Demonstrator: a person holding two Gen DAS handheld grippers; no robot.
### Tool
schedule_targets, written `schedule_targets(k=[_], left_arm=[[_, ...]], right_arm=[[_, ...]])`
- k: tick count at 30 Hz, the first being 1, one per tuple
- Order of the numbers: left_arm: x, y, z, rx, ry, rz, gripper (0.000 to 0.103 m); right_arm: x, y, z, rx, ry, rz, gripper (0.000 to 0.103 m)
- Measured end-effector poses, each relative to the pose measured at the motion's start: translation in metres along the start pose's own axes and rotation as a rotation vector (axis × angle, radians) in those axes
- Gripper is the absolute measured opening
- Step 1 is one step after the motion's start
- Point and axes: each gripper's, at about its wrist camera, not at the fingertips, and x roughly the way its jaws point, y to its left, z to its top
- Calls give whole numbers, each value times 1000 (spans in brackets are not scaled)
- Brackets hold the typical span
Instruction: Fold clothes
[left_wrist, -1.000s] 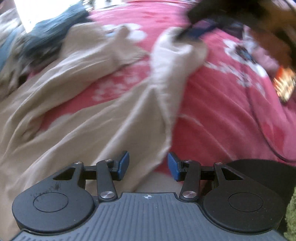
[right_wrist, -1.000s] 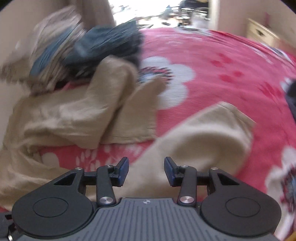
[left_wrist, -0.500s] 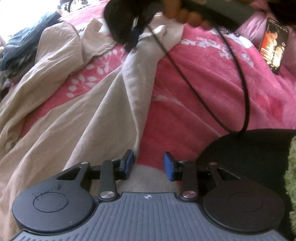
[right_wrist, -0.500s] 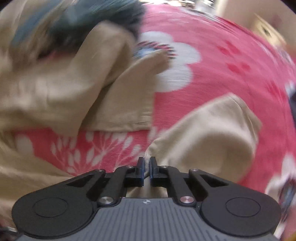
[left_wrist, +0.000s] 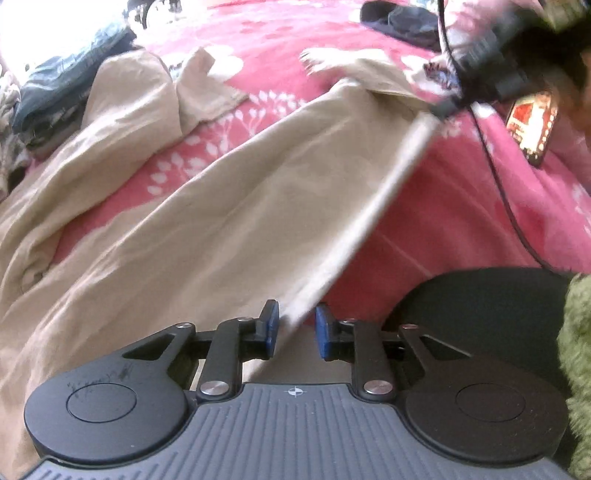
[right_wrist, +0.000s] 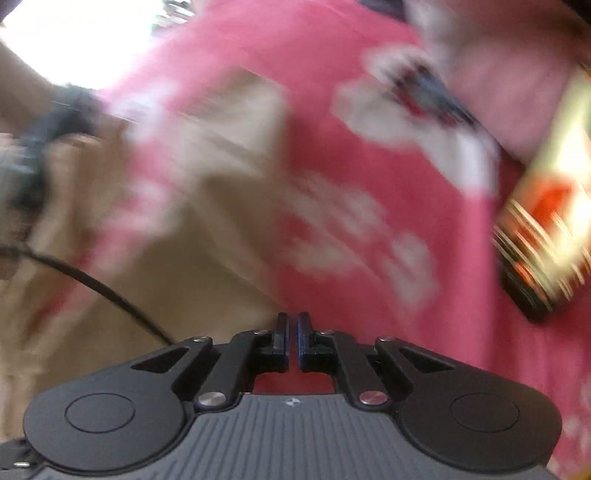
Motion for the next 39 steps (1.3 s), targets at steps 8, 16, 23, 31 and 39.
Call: schedule_targets(k=[8, 16, 23, 31, 39], left_arm=[[-9, 30, -12, -190, 86, -16, 24], [-33, 90, -37, -610, 192, 3, 35], [-56, 132, -71, -819, 243, 73, 35], [-43, 131, -77, -852, 283, 24, 36], [-30, 119, -79, -862, 313, -1, 36]], right_arm=[[-21, 8, 5, -201, -131, -63, 28], [40, 115, 32, -668, -221, -105, 51], [92, 114, 52, -649, -145, -216, 7], [-8, -66, 49, 316, -302, 64, 8], [-27, -125, -6, 576, -240, 110, 31]])
